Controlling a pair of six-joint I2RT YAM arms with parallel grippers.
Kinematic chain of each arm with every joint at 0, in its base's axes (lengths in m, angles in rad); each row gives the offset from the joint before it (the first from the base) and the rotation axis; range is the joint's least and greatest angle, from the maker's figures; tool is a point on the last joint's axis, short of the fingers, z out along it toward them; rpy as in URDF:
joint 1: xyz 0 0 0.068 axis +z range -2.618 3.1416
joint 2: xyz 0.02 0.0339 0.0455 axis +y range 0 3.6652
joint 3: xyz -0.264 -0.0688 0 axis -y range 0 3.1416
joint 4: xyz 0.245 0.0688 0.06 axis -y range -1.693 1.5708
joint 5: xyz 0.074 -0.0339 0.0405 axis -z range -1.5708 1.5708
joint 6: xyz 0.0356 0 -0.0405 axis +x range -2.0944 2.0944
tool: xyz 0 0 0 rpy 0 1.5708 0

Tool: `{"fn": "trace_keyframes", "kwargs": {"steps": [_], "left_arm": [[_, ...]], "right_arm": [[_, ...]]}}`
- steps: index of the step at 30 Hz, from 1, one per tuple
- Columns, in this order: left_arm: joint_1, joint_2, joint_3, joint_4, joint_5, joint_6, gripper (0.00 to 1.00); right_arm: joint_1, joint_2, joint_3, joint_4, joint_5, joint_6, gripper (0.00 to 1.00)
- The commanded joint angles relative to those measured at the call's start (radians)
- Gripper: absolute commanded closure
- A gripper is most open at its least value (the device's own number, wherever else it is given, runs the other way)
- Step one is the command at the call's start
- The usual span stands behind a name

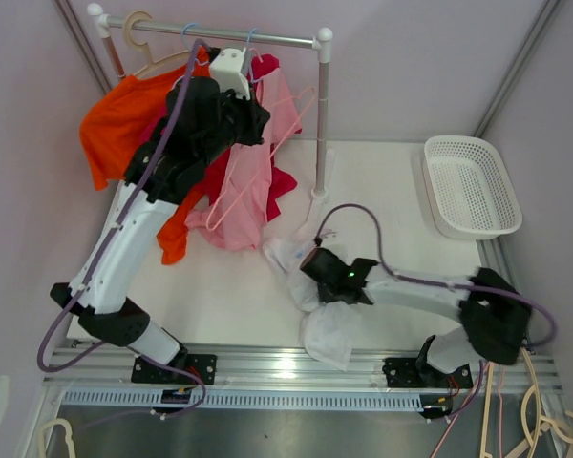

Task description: Remove the t-shirt from the hanger

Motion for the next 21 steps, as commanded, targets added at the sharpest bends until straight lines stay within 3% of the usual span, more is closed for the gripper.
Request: {"fn": "trace_keyframes", "kwargs": {"steps": [1, 3, 5, 6, 10, 13, 16, 21], "left_arm": [[0.006, 0.039, 0.064, 0.057, 0.016, 0.021, 0.99], [0.005, 0.062, 0.065, 0.083, -0.041, 0.036, 0.99], [0.005, 0.088, 0.067, 0.106, -0.078, 0.053, 0.99], [0.005, 0.096, 0.067, 0.129, -0.098, 0.068, 0.99], [0.005, 0.145, 0.091, 0.189, -0.161, 0.122, 0.99], [0.006, 0.211, 0.160, 0.181, -0.176, 0.142, 0.99], [0.006, 0.266, 0.199, 0.192, -0.175, 0.153, 0.99], [0.013, 0.359, 0.289, 0.224, -0.162, 0.186, 0.99]], "right_arm": [[-0.061, -0.394, 0.061, -0.314, 0.122, 0.096, 1.00], [-0.179, -0.584, 0.187, -0.397, 0.209, 0.070, 1.00], [-0.289, -0.634, 0.271, -0.384, 0.228, -0.046, 1.00], [-0.428, -0.628, 0.374, -0.376, 0.210, -0.092, 1.00], [-0.743, -0.418, 0.639, -0.408, 0.080, -0.228, 1.00], [-0.957, -0.328, 0.741, -0.373, -0.010, -0.252, 1.00], [-1.154, -0.278, 0.784, -0.342, -0.141, -0.233, 1.00], [-1.339, -0.133, 0.798, -0.257, -0.265, -0.199, 1.00]]}}
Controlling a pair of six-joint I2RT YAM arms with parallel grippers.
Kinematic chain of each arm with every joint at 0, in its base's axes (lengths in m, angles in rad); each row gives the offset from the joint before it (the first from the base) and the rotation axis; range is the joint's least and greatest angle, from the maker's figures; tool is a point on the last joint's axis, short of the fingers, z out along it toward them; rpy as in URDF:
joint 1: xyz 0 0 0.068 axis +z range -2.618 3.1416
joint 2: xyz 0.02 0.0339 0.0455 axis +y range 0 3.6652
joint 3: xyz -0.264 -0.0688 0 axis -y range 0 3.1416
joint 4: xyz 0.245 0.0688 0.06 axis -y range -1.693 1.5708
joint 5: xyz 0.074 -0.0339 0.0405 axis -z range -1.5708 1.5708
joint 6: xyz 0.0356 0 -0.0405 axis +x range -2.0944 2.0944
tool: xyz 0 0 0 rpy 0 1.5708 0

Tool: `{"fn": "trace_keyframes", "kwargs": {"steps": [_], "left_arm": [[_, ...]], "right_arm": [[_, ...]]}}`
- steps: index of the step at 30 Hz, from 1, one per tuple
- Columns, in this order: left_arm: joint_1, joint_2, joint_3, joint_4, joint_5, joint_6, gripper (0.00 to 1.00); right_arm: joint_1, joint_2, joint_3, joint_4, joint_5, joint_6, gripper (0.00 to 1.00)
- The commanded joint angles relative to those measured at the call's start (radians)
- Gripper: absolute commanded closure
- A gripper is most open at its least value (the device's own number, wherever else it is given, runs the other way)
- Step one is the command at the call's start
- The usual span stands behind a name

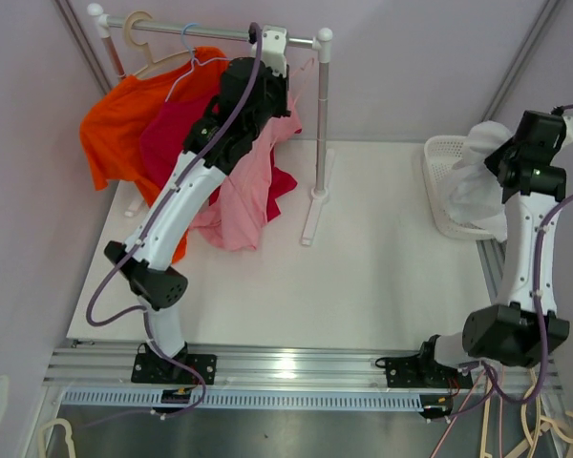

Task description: Remove the t-shirt from the hanger

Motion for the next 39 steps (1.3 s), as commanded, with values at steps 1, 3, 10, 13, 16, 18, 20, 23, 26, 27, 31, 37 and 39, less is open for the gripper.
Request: {"fn": "trace_keyframes", "kwargs": {"steps": [1, 3, 10, 13, 16, 18, 20, 23, 26, 27, 31, 37, 39], "left_arm": [[0.012, 0.095, 0.133, 0.057, -0.011, 0.049, 0.99], [0.015, 0.132, 0.166, 0.071, -0.032, 0.086, 0.99], [0.033, 0.168, 0.112, 0.169, -0.008, 0.067, 0.99], [0.041, 0.192, 0.133, 0.171, 0.006, 0.060, 0.99], [0.046, 0.206, 0.138, 0.194, 0.006, 0.066, 0.99], [0.049, 0.206, 0.147, 0.211, -0.014, 0.061, 0.99], [0.052, 0.202, 0.149, 0.232, -0.016, 0.060, 0.99], [0.052, 0.196, 0.149, 0.267, 0.001, 0.060, 0.99], [0.053, 0.212, 0.166, 0.291, 0.018, 0.073, 0.99], [0.053, 0.218, 0.172, 0.297, 0.036, 0.078, 0.99], [0.059, 0.257, 0.170, 0.335, 0.089, 0.087, 0.99], [0.059, 0.292, 0.183, 0.308, 0.172, 0.080, 0.99], [0.061, 0.286, 0.163, 0.283, 0.158, 0.072, 0.93]], "right_arm": [[-0.102, 0.057, 0.043, 0.072, -0.154, 0.029, 1.00], [-0.152, 0.149, 0.091, 0.108, -0.211, 0.040, 1.00], [-0.158, 0.310, 0.270, -0.015, -0.187, 0.047, 0.36], [-0.155, 0.272, 0.168, -0.011, -0.154, 0.061, 0.01], [-0.147, 0.183, 0.041, 0.128, -0.140, 0.048, 0.01], [-0.144, 0.114, -0.022, 0.176, -0.168, 0.026, 0.01], [-0.140, 0.085, -0.030, 0.179, -0.186, 0.014, 0.00], [-0.140, 0.073, -0.024, 0.167, -0.193, 0.003, 0.01], [-0.138, 0.062, -0.030, 0.173, -0.220, 0.003, 0.00], [-0.136, 0.056, -0.035, 0.171, -0.229, 0.002, 0.01], [-0.112, 0.031, -0.046, 0.168, -0.260, -0.003, 0.00], [-0.081, -0.044, -0.085, 0.198, -0.262, -0.009, 0.00], [-0.071, -0.051, -0.078, 0.190, -0.268, -0.009, 0.00]]}}
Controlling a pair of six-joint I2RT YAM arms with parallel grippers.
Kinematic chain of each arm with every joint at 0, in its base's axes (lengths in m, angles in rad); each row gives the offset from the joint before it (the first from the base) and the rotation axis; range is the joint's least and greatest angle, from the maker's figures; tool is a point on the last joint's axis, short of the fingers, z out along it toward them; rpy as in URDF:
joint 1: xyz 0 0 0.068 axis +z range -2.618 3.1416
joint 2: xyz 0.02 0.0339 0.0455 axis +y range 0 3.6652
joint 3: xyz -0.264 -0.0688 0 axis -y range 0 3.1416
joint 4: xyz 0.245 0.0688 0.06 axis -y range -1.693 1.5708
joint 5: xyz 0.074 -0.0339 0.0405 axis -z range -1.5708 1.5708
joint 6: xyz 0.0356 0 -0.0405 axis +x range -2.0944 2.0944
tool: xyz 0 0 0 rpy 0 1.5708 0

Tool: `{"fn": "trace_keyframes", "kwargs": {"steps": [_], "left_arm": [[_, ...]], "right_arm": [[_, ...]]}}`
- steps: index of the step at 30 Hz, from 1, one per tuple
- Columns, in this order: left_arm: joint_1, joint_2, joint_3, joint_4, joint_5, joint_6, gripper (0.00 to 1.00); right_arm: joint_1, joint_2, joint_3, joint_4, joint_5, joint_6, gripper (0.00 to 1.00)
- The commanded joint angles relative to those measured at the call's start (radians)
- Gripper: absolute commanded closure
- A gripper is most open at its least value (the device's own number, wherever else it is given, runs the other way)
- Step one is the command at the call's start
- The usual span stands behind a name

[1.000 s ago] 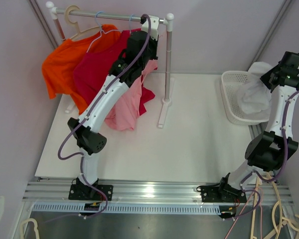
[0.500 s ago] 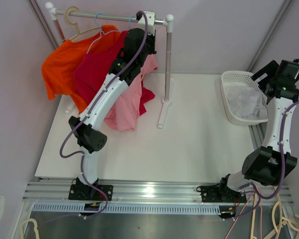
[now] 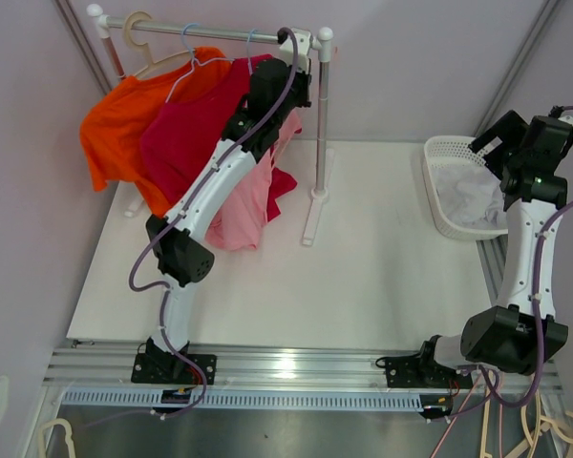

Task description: Remove the t-shirt from the hanger

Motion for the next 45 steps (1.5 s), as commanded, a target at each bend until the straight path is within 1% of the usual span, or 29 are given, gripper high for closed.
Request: {"fn": "trace_keyframes", "kwargs": {"steps": [1, 2, 4, 5, 6, 7, 9, 10, 12, 13, 15, 17, 18, 21, 23, 25, 27, 28, 33, 35, 36, 39, 41, 45], "left_arm": [[0.009, -0.013, 0.020, 0.003, 0.019, 0.009, 0.75], [0.009, -0.040, -0.003, 0.002, 0.005, 0.002, 0.66], [0.009, -0.089, -0.057, 0.031, -0.035, -0.004, 0.42], [0.011, -0.120, -0.101, 0.043, -0.057, -0.004, 0.38], [0.009, -0.188, -0.123, 0.054, -0.060, -0.003, 0.32], [0.009, -0.227, -0.178, 0.059, -0.061, -0.003, 0.22], [0.011, -0.304, -0.206, 0.034, -0.060, -0.004, 0.14], [0.011, -0.382, -0.256, 0.020, -0.066, -0.030, 0.09], [0.011, -0.465, -0.305, 0.014, -0.083, -0.030, 0.04], [0.011, -0.546, -0.379, 0.026, -0.086, -0.021, 0.02], [0.011, -0.620, -0.515, 0.080, -0.125, 0.009, 0.01], [0.017, -0.707, -0.578, 0.123, -0.167, 0.042, 0.01], [0.023, -0.730, -0.650, 0.153, -0.164, 0.049, 0.00], [0.057, -0.757, -0.703, 0.177, -0.153, 0.049, 0.01], [0.084, -0.734, -0.683, 0.161, -0.140, 0.031, 0.01], [0.095, -0.676, -0.657, 0.158, -0.120, 0.046, 0.00], [0.117, -0.604, -0.610, 0.120, -0.078, 0.034, 0.01], [0.121, -0.556, -0.582, 0.108, -0.071, 0.028, 0.01], [0.137, -0.442, -0.429, 0.031, -0.029, 0.000, 0.01], [0.140, -0.384, -0.389, 0.010, -0.037, 0.000, 0.01], [0.143, -0.364, -0.317, -0.022, -0.040, 0.002, 0.02], [0.149, -0.300, -0.225, -0.056, -0.057, 0.003, 0.04], [0.155, -0.287, -0.204, -0.063, -0.063, 0.002, 0.07], [0.157, -0.284, -0.217, -0.027, -0.080, 0.012, 0.10]], "right_arm": [[0.014, -0.056, 0.018, 0.033, -0.024, -0.017, 0.00], [0.022, -0.059, 0.021, 0.028, -0.021, -0.020, 0.00], [0.049, -0.058, 0.037, 0.021, -0.016, -0.029, 0.01], [0.062, -0.055, 0.057, 0.010, -0.013, -0.034, 0.01], [0.077, -0.055, 0.066, 0.005, -0.014, -0.061, 0.01], [0.114, -0.055, 0.072, 0.002, -0.027, -0.087, 0.00], [0.157, -0.058, 0.081, -0.007, -0.056, -0.132, 0.00], [0.174, -0.061, 0.078, -0.008, -0.056, -0.141, 0.01], [0.214, -0.077, 0.051, 0.011, -0.060, -0.135, 0.01], [0.224, -0.081, 0.045, 0.021, -0.063, -0.130, 0.00], [0.249, -0.078, 0.038, 0.024, -0.065, -0.127, 0.01], [0.260, -0.073, 0.040, 0.012, -0.073, -0.130, 0.01], [0.269, -0.070, 0.032, 0.010, -0.074, -0.130, 0.01], [0.284, -0.079, 0.002, 0.028, -0.071, -0.127, 0.01], [0.290, -0.082, -0.018, 0.038, -0.070, -0.123, 0.01], [0.298, -0.081, -0.025, 0.032, -0.067, -0.123, 0.01], [0.306, -0.082, -0.029, 0.030, -0.054, -0.126, 0.01], [0.306, -0.081, -0.028, 0.030, -0.053, -0.127, 0.01], [0.309, -0.075, -0.025, 0.033, -0.053, -0.127, 0.01], [0.309, -0.075, -0.026, 0.035, -0.050, -0.129, 0.01], [0.309, -0.075, -0.028, 0.035, -0.050, -0.129, 0.01], [0.309, -0.078, -0.035, 0.036, -0.050, -0.132, 0.00], [0.309, -0.088, -0.044, 0.042, -0.053, -0.129, 0.01], [0.309, -0.098, -0.052, 0.050, -0.057, -0.133, 0.01]]}}
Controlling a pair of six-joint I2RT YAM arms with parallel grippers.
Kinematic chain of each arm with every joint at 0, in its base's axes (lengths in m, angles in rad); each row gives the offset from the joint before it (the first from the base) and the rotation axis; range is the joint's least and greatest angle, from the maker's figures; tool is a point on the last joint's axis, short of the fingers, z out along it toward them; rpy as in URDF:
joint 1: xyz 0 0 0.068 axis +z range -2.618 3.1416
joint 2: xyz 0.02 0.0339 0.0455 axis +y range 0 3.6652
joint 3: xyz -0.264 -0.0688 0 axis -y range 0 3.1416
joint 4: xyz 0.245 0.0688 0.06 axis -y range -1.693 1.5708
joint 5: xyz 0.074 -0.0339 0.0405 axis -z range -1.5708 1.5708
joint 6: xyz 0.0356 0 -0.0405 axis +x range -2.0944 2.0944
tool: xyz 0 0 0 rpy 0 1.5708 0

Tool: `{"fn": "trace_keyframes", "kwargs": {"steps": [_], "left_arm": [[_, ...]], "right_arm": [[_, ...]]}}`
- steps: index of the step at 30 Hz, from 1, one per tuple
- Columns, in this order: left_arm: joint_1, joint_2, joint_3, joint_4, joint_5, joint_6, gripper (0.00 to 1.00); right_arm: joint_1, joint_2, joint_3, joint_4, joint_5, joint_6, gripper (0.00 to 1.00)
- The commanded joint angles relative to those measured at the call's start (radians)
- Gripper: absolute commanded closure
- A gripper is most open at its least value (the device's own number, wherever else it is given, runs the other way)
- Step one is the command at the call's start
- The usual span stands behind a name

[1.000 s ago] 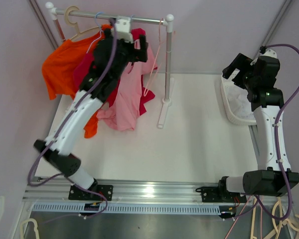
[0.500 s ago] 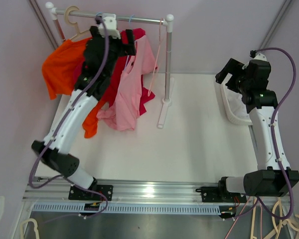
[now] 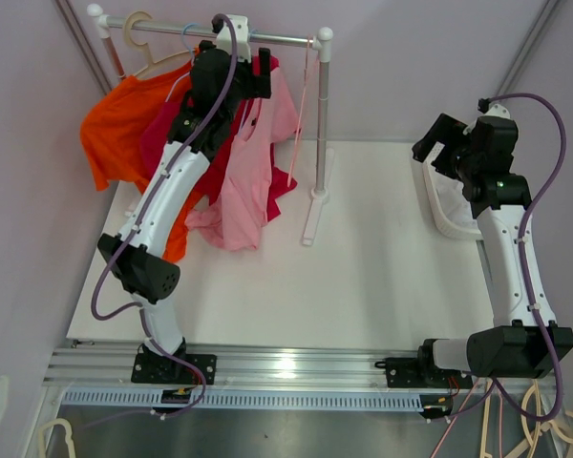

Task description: Remove the t-shirt from the hanger

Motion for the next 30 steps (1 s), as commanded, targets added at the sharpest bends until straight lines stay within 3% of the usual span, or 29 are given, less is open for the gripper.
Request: {"fn": "trace_keyframes", "kwargs": {"steps": [1, 4, 16, 19, 21, 24, 25, 30], "left_arm": [[0.014, -0.015, 0.034, 0.030, -0.013, 0.000, 0.15], [0.017, 0.005, 0.049, 0.021, -0.004, -0.003, 0.28], [0.023, 0.016, 0.048, -0.013, 0.048, -0.059, 0.35], [0.027, 0.024, 0.058, -0.023, 0.077, -0.070, 0.56], [0.031, 0.035, 0.066, -0.034, 0.088, -0.082, 0.65], [0.034, 0.047, 0.100, -0.057, 0.119, -0.092, 0.94], [0.034, 0.056, 0.109, -0.065, 0.130, -0.092, 0.99], [0.035, 0.061, 0.206, -0.079, 0.166, -0.092, 0.99]], "right_arm": [[0.006, -0.034, -0.001, 0.036, 0.000, -0.026, 0.01], [0.006, -0.032, 0.000, 0.036, 0.000, -0.028, 0.01], [0.006, -0.031, 0.002, 0.027, 0.001, -0.025, 0.01], [0.006, -0.031, -0.003, 0.028, 0.003, -0.023, 0.00], [0.006, -0.031, -0.005, 0.027, 0.003, -0.025, 0.01], [0.006, -0.028, -0.005, 0.024, 0.000, -0.025, 0.01], [0.006, -0.028, -0.005, 0.024, -0.002, -0.025, 0.00], [0.006, -0.040, -0.006, 0.020, -0.012, -0.025, 0.01]]}}
